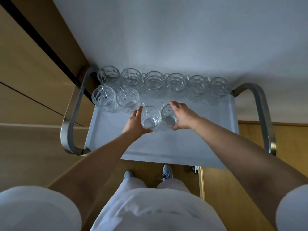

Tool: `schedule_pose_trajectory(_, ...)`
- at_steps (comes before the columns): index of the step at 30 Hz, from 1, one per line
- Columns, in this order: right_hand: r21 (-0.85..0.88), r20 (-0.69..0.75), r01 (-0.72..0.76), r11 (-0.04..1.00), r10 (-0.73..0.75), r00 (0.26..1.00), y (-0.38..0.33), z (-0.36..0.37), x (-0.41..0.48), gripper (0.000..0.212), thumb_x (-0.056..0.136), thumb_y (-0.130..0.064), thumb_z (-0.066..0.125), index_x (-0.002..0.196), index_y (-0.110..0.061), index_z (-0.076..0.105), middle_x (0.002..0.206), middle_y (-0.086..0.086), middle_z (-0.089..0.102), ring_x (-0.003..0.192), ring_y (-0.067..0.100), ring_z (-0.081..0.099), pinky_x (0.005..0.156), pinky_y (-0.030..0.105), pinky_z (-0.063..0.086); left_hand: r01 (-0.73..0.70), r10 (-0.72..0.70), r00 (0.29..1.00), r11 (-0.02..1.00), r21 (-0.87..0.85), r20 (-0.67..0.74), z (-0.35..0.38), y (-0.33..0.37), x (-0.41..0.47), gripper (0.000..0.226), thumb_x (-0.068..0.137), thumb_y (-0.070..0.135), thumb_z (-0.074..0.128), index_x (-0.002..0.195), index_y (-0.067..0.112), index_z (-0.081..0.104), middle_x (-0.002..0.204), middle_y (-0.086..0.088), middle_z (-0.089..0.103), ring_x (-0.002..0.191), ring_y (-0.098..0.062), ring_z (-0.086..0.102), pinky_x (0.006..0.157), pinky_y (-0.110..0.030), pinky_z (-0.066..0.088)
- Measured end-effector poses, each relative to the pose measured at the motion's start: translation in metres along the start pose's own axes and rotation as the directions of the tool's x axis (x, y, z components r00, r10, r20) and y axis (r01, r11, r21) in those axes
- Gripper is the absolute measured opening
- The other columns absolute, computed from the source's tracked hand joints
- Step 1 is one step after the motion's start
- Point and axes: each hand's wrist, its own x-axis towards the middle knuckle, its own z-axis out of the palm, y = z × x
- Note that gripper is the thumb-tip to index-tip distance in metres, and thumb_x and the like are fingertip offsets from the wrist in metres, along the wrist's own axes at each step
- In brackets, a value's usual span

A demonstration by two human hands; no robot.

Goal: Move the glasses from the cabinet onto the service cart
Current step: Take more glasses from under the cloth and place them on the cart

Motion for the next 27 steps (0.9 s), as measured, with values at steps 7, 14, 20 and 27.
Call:
schedule_pose_trajectory(7, -0.034, -0.032, -0.037, 0.999, 0.036, 0.999, 0.012, -0.012, 0.019, 0.117, 0.067, -0.034, 0.082, 0.152, -0.016, 0.004, 0.158, 0.001, 0.012, 0.131, 0.036, 0.031, 0.104, 0.041, 0.04, 0.092, -0.093, 0.992, 0.996, -0.021, -0.082, 0.006, 0.019, 0.011, 0.115, 0.068, 0.031, 0.084, 0.153, 0.022, 0.006, 0.151, -0.009, 0.031, 0.131, -0.031, 0.042, 0.098, -0.044, 0.043)
schedule_pose_trajectory(14, 0.005, -0.022, -0.008, 1.0, 0.008, 1.0, 0.022, -0.018, 0.035, 0.118, 0.066, -0.028, 0.083, 0.153, -0.016, 0.005, 0.159, 0.006, 0.01, 0.138, 0.034, 0.028, 0.111, 0.038, 0.033, 0.156, -0.181, 0.971, 0.975, -0.157, -0.157, 0.009, 0.04, 0.031, 0.113, 0.071, 0.025, 0.083, 0.153, 0.018, 0.005, 0.155, -0.01, 0.024, 0.138, -0.027, 0.032, 0.106, -0.038, 0.035)
schedule_pose_trajectory(20, 0.094, -0.037, -0.06, 0.994, 0.063, 0.997, 0.03, -0.015, 0.035, 0.118, 0.069, -0.028, 0.083, 0.153, -0.018, 0.0, 0.155, 0.019, 0.0, 0.14, 0.036, 0.028, 0.112, 0.036, 0.032, 0.256, -0.252, 0.963, 0.966, 0.037, -0.101, 0.0, 0.057, 0.041, 0.114, 0.075, 0.035, 0.079, 0.152, 0.016, -0.003, 0.141, -0.018, 0.042, 0.126, -0.032, 0.048, 0.093, -0.04, 0.046)
schedule_pose_trajectory(27, 0.065, -0.03, -0.077, 0.995, 0.079, 0.996, 0.025, -0.024, 0.045, 0.125, 0.067, -0.025, 0.086, 0.152, -0.017, -0.005, 0.154, 0.021, 0.009, 0.137, 0.038, 0.031, 0.112, 0.038, 0.032, 0.285, -0.276, 0.958, 0.946, 0.154, -0.076, -0.015, 0.066, 0.051, 0.113, 0.078, 0.03, 0.077, 0.152, 0.015, -0.006, 0.131, -0.024, 0.05, 0.117, -0.036, 0.054, 0.085, -0.042, 0.05)
